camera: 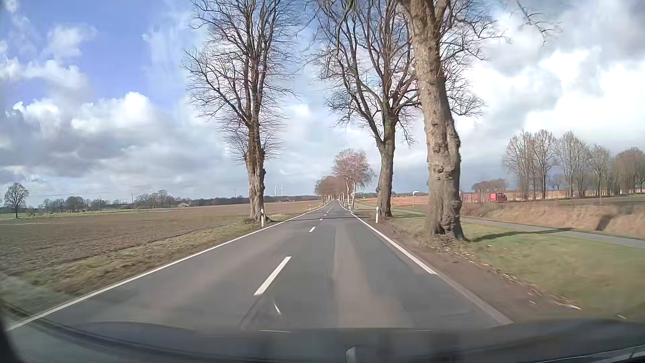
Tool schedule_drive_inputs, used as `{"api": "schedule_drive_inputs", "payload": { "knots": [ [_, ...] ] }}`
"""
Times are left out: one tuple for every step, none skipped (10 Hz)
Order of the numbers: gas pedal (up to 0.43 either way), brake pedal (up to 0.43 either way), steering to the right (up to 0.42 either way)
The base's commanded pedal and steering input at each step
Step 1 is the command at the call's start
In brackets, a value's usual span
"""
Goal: Follow the waypoints while adhering to traffic rules and regulations
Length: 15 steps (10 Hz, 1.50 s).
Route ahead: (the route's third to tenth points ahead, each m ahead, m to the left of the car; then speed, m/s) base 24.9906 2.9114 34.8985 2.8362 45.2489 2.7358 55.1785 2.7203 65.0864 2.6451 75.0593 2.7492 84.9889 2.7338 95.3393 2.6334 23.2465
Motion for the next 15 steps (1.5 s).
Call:
{"api": "schedule_drive_inputs", "payload": {
  "knots": [
    [0.268, 0.000, -0.004],
    [0.260, 0.000, -0.003],
    [0.248, 0.000, -0.003],
    [0.228, 0.000, -0.003],
    [0.228, 0.000, -0.002],
    [0.228, 0.000, -0.002],
    [0.228, 0.000, -0.002],
    [0.240, 0.000, -0.002],
    [0.240, 0.000, -0.002],
    [0.240, 0.000, -0.002],
    [0.240, 0.000, -0.002],
    [0.240, 0.000, -0.002],
    [0.240, 0.000, -0.002],
    [0.240, 0.000, -0.002],
    [0.240, 0.000, -0.002]
  ]
}}
